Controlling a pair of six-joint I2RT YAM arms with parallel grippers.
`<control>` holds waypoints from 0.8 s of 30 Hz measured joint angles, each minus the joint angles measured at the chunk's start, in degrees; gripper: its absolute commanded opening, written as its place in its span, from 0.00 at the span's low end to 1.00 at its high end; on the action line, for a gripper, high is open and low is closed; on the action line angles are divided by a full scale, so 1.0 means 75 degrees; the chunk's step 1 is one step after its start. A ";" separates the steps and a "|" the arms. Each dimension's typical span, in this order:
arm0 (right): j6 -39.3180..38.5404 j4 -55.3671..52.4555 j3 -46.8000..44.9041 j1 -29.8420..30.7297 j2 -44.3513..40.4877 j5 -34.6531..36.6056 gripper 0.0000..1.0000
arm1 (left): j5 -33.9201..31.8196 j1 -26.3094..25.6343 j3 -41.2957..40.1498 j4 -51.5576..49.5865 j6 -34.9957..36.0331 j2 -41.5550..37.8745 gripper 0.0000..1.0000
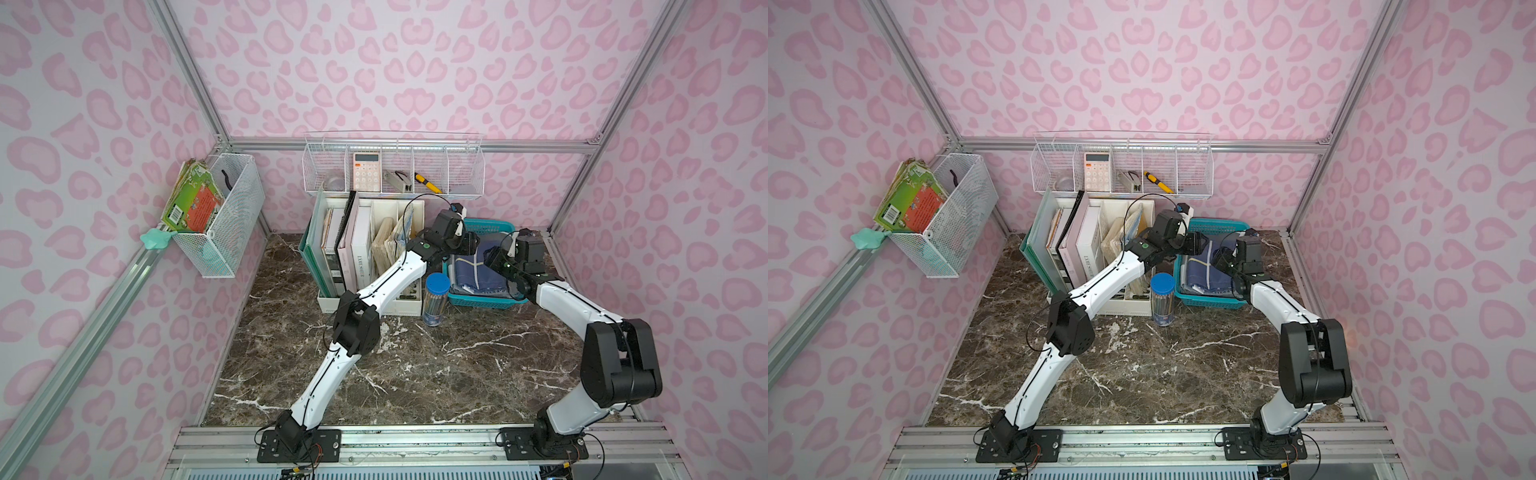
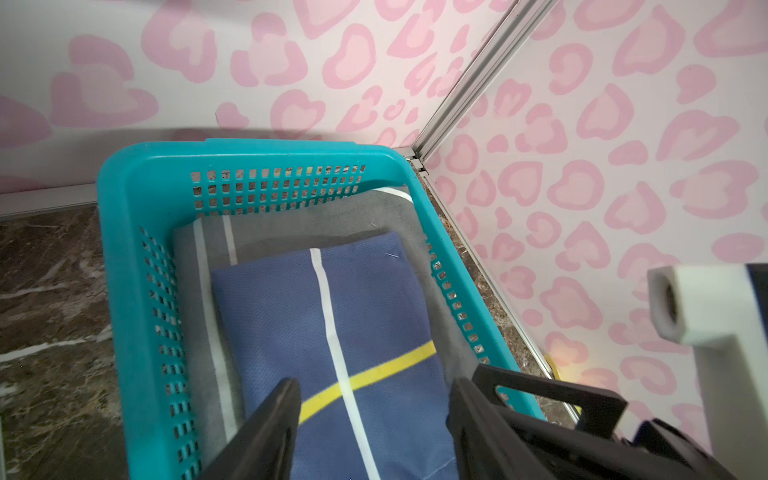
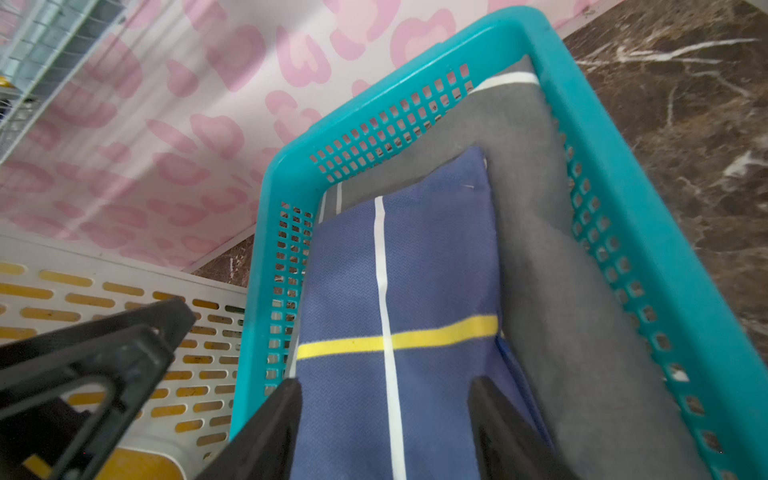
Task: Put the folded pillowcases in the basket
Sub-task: Place the pillowcase in the basket.
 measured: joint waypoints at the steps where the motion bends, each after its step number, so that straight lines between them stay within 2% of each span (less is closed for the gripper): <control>1: -0.0020 -0.0035 0.0000 0.0000 -0.0128 0.0047 0.76 | 0.0006 -0.0012 0.0000 -0.0032 0.0003 -0.0096 0.63; 4: -0.0038 -0.0061 -0.0096 0.0012 -0.0621 0.0152 0.82 | 0.0032 -0.0050 0.0000 -0.0055 0.0047 -0.0481 0.64; 6: -0.0052 -0.0093 -0.0251 0.0041 -0.1003 0.0221 0.86 | 0.0020 -0.0093 -0.0122 -0.0055 0.0117 -0.0825 0.69; 10: -0.0175 -0.0306 -0.0533 0.0102 -0.1839 0.0227 0.92 | -0.0204 -0.0326 -0.1209 0.0006 0.0411 -0.1880 0.78; 15: -0.0516 -0.0772 -0.0449 0.0207 -0.2704 0.0341 0.98 | -0.1005 -0.0752 -0.3142 0.0105 0.0924 -0.3625 0.85; 17: -0.0679 -0.0915 -0.0490 0.0251 -0.3098 0.0344 0.98 | -0.1335 -0.0819 -0.4124 0.0248 0.1072 -0.4520 0.96; 18: -0.0705 -0.0930 -0.0545 0.0262 -0.3284 0.0350 0.98 | -0.1507 -0.0816 -0.4549 0.0306 0.1116 -0.4911 0.99; 24: -0.1093 -0.1160 -0.0635 0.0423 -0.3993 0.0600 0.98 | -0.2538 -0.0813 -0.7076 0.0560 0.1230 -0.7321 0.99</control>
